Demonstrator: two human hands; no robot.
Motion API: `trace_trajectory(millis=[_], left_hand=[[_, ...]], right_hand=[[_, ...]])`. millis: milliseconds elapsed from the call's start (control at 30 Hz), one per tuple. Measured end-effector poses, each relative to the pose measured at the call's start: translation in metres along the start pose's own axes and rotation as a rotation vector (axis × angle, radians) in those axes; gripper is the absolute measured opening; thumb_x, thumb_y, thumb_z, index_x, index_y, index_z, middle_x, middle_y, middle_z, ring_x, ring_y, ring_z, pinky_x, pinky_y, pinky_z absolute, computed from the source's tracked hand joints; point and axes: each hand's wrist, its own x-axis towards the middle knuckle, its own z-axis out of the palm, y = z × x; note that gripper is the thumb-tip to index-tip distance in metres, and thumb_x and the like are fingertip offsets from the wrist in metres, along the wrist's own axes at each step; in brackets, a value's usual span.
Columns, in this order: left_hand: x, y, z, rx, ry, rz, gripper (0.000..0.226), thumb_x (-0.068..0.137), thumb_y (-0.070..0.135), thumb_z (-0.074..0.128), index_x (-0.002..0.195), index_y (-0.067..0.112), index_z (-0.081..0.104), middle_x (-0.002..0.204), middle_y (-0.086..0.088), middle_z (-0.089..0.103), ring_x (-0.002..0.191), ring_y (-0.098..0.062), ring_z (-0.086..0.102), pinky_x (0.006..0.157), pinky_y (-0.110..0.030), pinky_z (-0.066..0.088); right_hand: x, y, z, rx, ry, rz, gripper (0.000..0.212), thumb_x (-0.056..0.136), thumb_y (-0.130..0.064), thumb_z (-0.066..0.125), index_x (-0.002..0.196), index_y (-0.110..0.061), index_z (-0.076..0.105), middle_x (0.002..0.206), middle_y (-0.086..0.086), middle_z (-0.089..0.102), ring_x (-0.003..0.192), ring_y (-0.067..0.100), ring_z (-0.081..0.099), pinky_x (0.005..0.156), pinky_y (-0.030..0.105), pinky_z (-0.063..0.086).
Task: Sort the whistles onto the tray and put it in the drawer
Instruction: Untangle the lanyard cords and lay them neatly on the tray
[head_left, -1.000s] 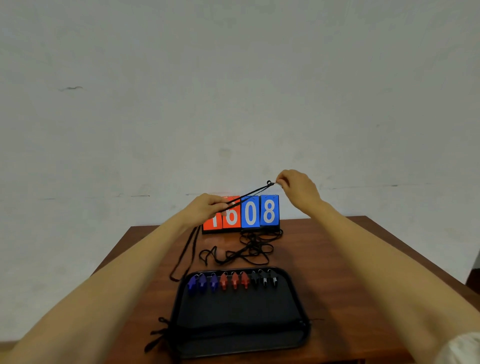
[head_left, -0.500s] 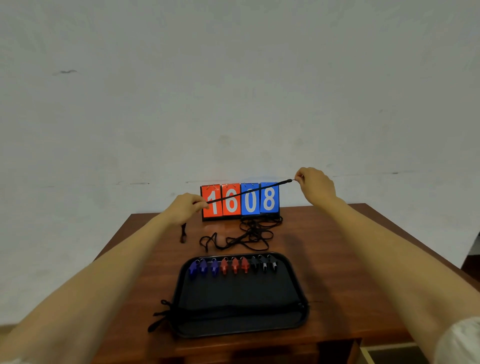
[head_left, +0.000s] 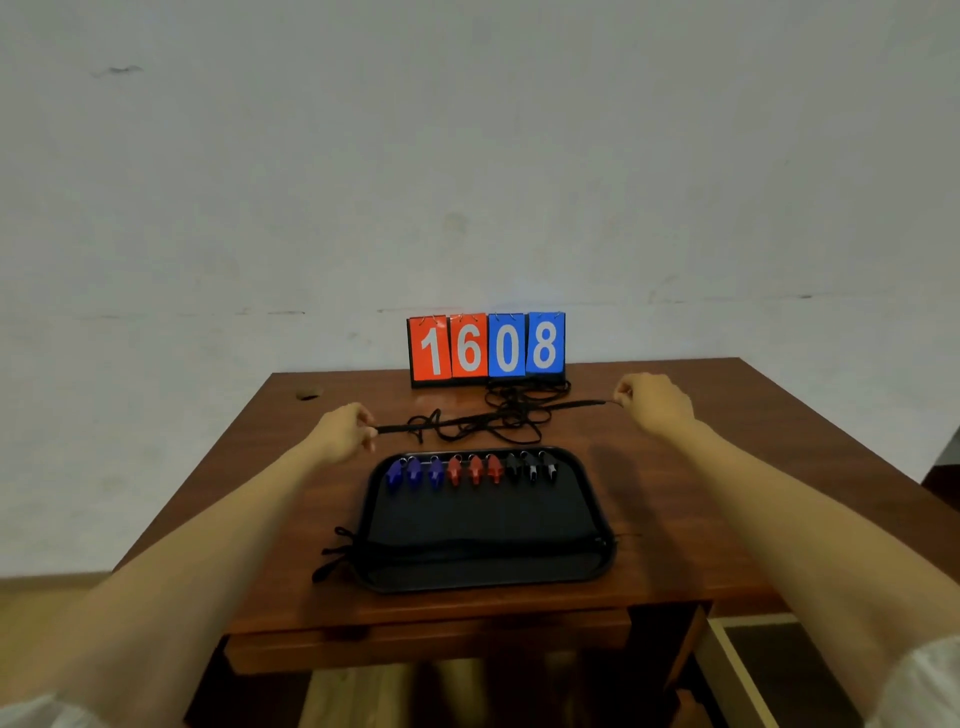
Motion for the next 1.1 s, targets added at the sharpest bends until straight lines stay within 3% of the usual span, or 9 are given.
trace_trajectory(millis=[100, 167, 333, 400, 533, 667, 833, 967, 1100], left_hand=[[-0.009, -0.020, 0.014, 0.000, 0.029, -0.058, 0.017, 0.089, 0.023, 0.065, 0.081, 0.013, 0.053, 0.073, -0.002, 0.067, 0.065, -0.014, 0.054, 0.065, -0.029, 0.041], [-0.015, -0.032, 0.022, 0.003, 0.024, -0.095, 0.019, 0.085, 0.024, 0.069, 0.075, 0.014, 0.056, 0.074, -0.003, 0.068, 0.071, -0.017, 0.058, 0.067, -0.028, 0.041], [-0.026, -0.053, 0.038, 0.039, 0.040, -0.187, 0.013, 0.091, 0.017, 0.059, 0.084, 0.011, 0.067, 0.090, -0.009, 0.065, 0.089, -0.027, 0.058, 0.076, -0.034, 0.046], [-0.031, -0.059, 0.044, 0.050, 0.044, -0.206, 0.015, 0.093, 0.016, 0.056, 0.090, 0.009, 0.069, 0.092, -0.008, 0.063, 0.088, -0.026, 0.058, 0.075, -0.035, 0.048], [-0.040, -0.065, 0.052, 0.056, 0.051, -0.214, 0.012, 0.090, 0.019, 0.062, 0.079, 0.013, 0.063, 0.089, -0.009, 0.065, 0.081, -0.025, 0.059, 0.068, -0.036, 0.050], [-0.049, -0.071, 0.057, 0.094, 0.055, -0.219, 0.013, 0.088, 0.023, 0.064, 0.079, 0.015, 0.059, 0.088, -0.008, 0.065, 0.084, -0.027, 0.061, 0.074, -0.038, 0.054], [-0.055, -0.079, 0.060, 0.116, 0.044, -0.216, 0.013, 0.087, 0.028, 0.065, 0.079, 0.020, 0.059, 0.090, -0.006, 0.067, 0.087, -0.027, 0.062, 0.079, -0.038, 0.054], [-0.057, -0.081, 0.062, 0.115, 0.036, -0.206, 0.015, 0.086, 0.032, 0.066, 0.074, 0.023, 0.060, 0.089, -0.003, 0.068, 0.087, -0.025, 0.061, 0.081, -0.037, 0.052], [-0.058, -0.082, 0.063, 0.116, 0.038, -0.197, 0.017, 0.085, 0.035, 0.066, 0.072, 0.025, 0.061, 0.089, -0.001, 0.068, 0.089, -0.025, 0.061, 0.086, -0.038, 0.050]], right_hand=[[-0.017, 0.011, 0.018, 0.044, -0.108, 0.043, 0.016, 0.095, -0.019, 0.052, 0.092, -0.017, 0.067, 0.099, 0.008, 0.069, 0.088, 0.029, 0.064, 0.074, 0.036, 0.050], [-0.029, 0.016, 0.028, 0.082, -0.159, 0.059, 0.012, 0.093, -0.019, 0.055, 0.087, -0.019, 0.065, 0.094, 0.005, 0.069, 0.087, 0.026, 0.065, 0.076, 0.036, 0.052], [-0.054, 0.024, 0.052, 0.132, -0.258, 0.092, 0.010, 0.091, -0.016, 0.058, 0.084, -0.013, 0.064, 0.080, -0.004, 0.064, 0.080, 0.021, 0.062, 0.067, 0.033, 0.049], [-0.060, 0.026, 0.059, 0.139, -0.294, 0.113, 0.013, 0.092, -0.014, 0.055, 0.084, -0.011, 0.066, 0.073, -0.009, 0.061, 0.070, 0.015, 0.059, 0.061, 0.029, 0.046], [-0.071, 0.026, 0.068, 0.129, -0.327, 0.136, 0.017, 0.093, -0.013, 0.053, 0.079, -0.013, 0.061, 0.065, -0.013, 0.055, 0.060, 0.010, 0.052, 0.052, 0.026, 0.041], [-0.078, 0.027, 0.076, 0.131, -0.346, 0.145, 0.018, 0.092, -0.013, 0.055, 0.075, -0.014, 0.061, 0.066, -0.013, 0.057, 0.070, 0.015, 0.058, 0.063, 0.029, 0.046], [-0.084, 0.027, 0.083, 0.132, -0.384, 0.139, 0.016, 0.091, -0.016, 0.060, 0.075, -0.013, 0.059, 0.068, -0.007, 0.059, 0.071, 0.017, 0.057, 0.063, 0.030, 0.045], [-0.085, 0.028, 0.085, 0.114, -0.372, 0.141, 0.020, 0.090, -0.018, 0.062, 0.070, -0.016, 0.058, 0.083, 0.005, 0.068, 0.076, 0.023, 0.060, 0.063, 0.032, 0.046], [-0.086, 0.027, 0.085, 0.089, -0.344, 0.139, 0.020, 0.092, -0.015, 0.057, 0.072, -0.016, 0.059, 0.091, 0.007, 0.071, 0.073, 0.022, 0.060, 0.061, 0.032, 0.045]])
